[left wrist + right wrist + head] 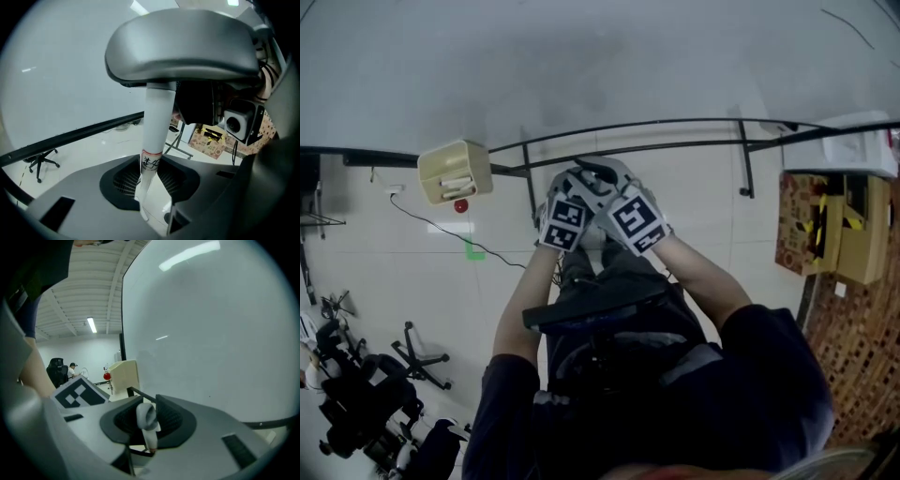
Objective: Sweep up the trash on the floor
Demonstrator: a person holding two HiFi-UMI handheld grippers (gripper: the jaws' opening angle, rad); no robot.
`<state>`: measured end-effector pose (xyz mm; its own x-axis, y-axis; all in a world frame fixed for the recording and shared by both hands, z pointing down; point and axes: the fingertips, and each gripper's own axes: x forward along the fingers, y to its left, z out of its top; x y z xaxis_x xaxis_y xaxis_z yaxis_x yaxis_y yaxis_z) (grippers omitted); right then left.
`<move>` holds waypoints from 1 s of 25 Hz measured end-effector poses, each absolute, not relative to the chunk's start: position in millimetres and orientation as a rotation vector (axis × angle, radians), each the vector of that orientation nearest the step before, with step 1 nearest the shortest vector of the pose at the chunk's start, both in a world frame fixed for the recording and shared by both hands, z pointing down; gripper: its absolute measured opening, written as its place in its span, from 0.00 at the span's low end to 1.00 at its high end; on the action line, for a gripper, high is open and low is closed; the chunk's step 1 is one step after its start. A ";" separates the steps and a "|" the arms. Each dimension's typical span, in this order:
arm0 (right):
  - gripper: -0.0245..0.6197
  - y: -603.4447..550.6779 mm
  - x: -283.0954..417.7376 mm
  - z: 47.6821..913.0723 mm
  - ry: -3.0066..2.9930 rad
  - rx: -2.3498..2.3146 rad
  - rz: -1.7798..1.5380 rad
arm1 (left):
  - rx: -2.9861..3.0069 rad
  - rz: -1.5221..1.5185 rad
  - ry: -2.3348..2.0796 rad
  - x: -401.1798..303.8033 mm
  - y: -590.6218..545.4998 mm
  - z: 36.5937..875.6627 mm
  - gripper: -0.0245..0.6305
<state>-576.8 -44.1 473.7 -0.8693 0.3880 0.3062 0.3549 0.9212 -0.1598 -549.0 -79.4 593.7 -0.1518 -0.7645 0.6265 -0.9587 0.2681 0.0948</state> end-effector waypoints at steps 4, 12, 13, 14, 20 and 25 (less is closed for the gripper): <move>0.19 -48.4 -594.6 481.7 -2.743 -0.534 0.112 | 1.559 0.405 -1.991 -562.0 -77.2 603.1 0.19; 0.19 -59.2 -617.6 487.3 -2.735 -0.421 0.028 | 1.691 0.349 -1.959 -581.1 -85.7 603.9 0.19; 0.20 -61.4 -618.9 488.2 -2.731 -0.395 0.024 | 1.714 0.349 -1.943 -581.8 -87.1 604.2 0.19; 0.20 -64.6 -620.0 488.8 -2.727 -0.364 0.024 | 1.738 0.353 -1.927 -582.3 -89.1 604.7 0.19; 0.23 -87.0 -616.7 488.5 -2.733 -0.176 0.044 | 1.871 0.381 -1.827 -580.5 -103.8 606.9 0.19; 0.25 -97.1 -591.5 490.6 -2.734 -0.118 0.168 | 1.863 0.319 -1.821 -596.9 -104.4 607.1 0.20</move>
